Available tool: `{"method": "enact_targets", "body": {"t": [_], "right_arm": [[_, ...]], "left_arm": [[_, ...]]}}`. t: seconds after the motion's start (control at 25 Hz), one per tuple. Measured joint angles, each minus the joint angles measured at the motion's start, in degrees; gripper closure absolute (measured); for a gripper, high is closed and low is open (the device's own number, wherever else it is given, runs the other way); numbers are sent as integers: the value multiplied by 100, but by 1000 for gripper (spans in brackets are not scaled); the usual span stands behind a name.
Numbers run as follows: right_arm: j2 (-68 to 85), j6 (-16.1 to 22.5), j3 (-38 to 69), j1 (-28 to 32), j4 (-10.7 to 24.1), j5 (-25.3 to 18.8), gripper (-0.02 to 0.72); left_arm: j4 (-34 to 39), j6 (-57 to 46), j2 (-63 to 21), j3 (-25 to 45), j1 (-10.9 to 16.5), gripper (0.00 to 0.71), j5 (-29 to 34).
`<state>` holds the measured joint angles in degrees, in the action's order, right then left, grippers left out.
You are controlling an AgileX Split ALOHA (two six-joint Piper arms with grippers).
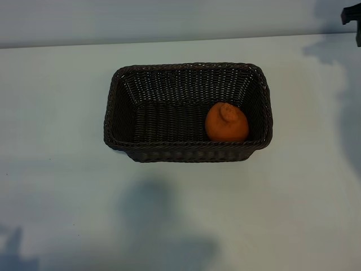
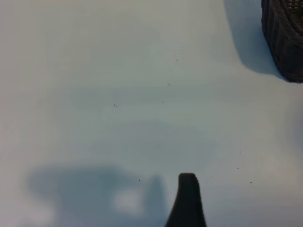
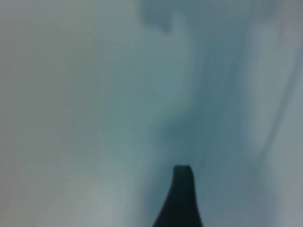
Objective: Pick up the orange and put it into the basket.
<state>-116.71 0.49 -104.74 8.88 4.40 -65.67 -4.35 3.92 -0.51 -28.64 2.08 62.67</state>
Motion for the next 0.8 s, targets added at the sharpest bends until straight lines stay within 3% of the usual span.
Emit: {"method": "enact_targets", "body": {"t": [0.4, 0.8], "right_arm": [[238, -121, 0, 6, -48, -376, 113], [1866, -49, 6, 6, -154, -581, 113]], "left_arm": [[0, 4, 0, 0, 0, 118, 0], [0, 12, 0, 0, 0, 118, 0]]}}
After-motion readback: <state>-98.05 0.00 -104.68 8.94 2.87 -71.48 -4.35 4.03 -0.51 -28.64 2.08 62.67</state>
